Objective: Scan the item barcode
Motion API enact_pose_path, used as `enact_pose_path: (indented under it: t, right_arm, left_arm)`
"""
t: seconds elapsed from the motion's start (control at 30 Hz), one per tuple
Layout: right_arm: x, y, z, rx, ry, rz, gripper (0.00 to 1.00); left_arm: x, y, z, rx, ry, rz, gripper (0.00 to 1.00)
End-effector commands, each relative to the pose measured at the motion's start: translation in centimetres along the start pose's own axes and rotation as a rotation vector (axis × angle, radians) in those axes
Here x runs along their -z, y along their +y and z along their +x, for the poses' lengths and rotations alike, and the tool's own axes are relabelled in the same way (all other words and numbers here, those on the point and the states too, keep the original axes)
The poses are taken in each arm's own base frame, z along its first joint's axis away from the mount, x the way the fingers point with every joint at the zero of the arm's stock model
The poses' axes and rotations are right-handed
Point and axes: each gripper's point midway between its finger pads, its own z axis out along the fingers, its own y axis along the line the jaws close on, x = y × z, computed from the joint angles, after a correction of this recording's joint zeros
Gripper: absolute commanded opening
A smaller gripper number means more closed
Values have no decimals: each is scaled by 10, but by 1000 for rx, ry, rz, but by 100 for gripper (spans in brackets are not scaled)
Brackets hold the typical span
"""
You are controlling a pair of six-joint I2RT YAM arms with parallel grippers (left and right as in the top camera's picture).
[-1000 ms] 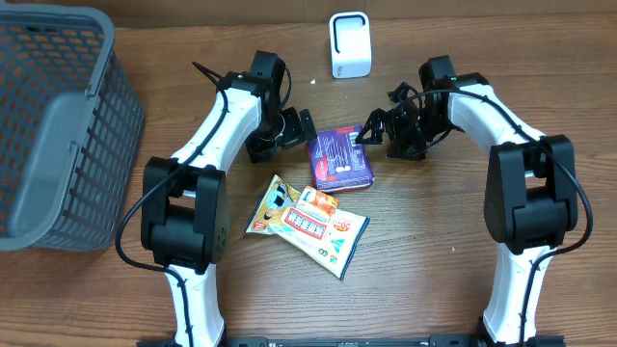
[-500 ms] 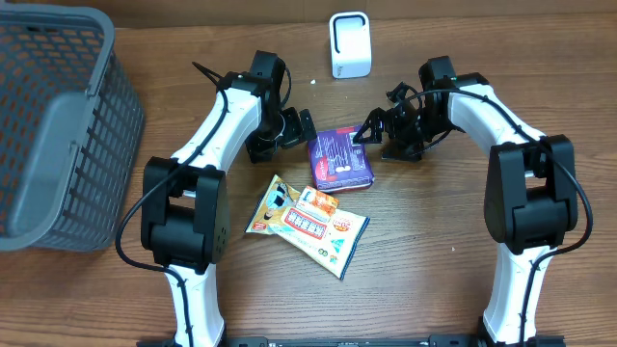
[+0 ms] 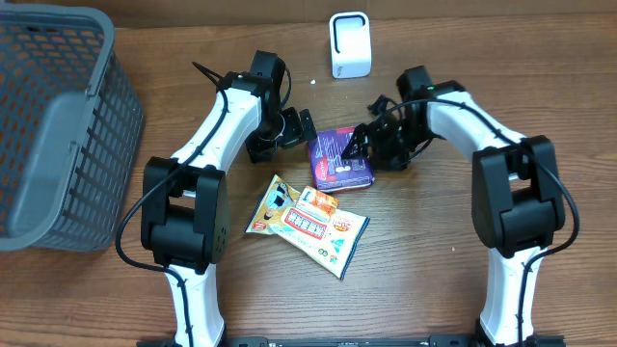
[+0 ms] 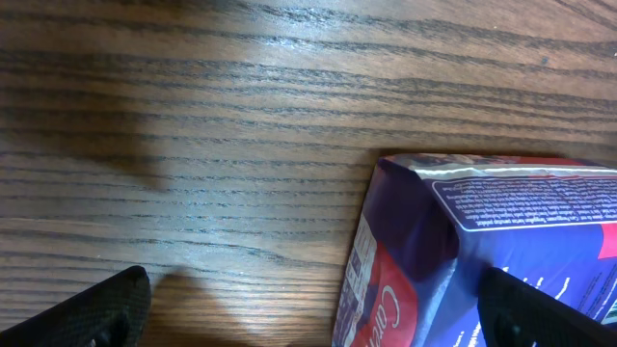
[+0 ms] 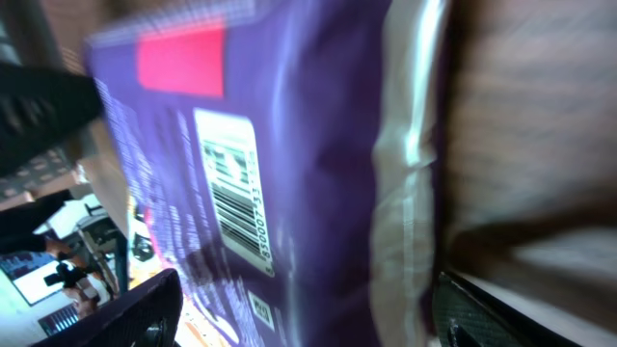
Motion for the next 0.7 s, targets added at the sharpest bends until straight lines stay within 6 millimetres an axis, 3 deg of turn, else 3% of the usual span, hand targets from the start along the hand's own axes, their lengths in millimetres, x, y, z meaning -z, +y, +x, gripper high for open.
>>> enact_pose_path:
  t: [0.0, 0.03, 0.1, 0.13, 0.3, 0.4, 0.53, 0.67]
  right_arm:
    - [1, -1, 0, -26, -17, 40, 81]
    - [1, -1, 0, -27, -16, 41, 75]
    - [1, -1, 0, -27, -16, 41, 43]
    - [1, -1, 0, -27, -16, 42, 34]
    - [2, -6, -2, -48, -25, 69, 24]
    - [10, -5, -7, -58, -40, 67, 4]
    - [40, -8, -20, -88, -78, 116, 4]
    - [93, -21, -30, -103, -157, 355, 4]
  left_arm:
    - [-2, 1, 2, -25, 1, -10, 100]
    - [-2, 0, 2, -25, 1, -10, 100]
    - [-2, 0, 2, -25, 1, -10, 100]
    - [-2, 0, 2, -25, 1, -10, 100]
    - [-2, 0, 2, -25, 1, -10, 100]
    - [-2, 0, 2, -25, 1, -10, 100]
    - [-2, 0, 2, -25, 1, -10, 100]
    - [-2, 0, 2, -25, 1, -10, 100]
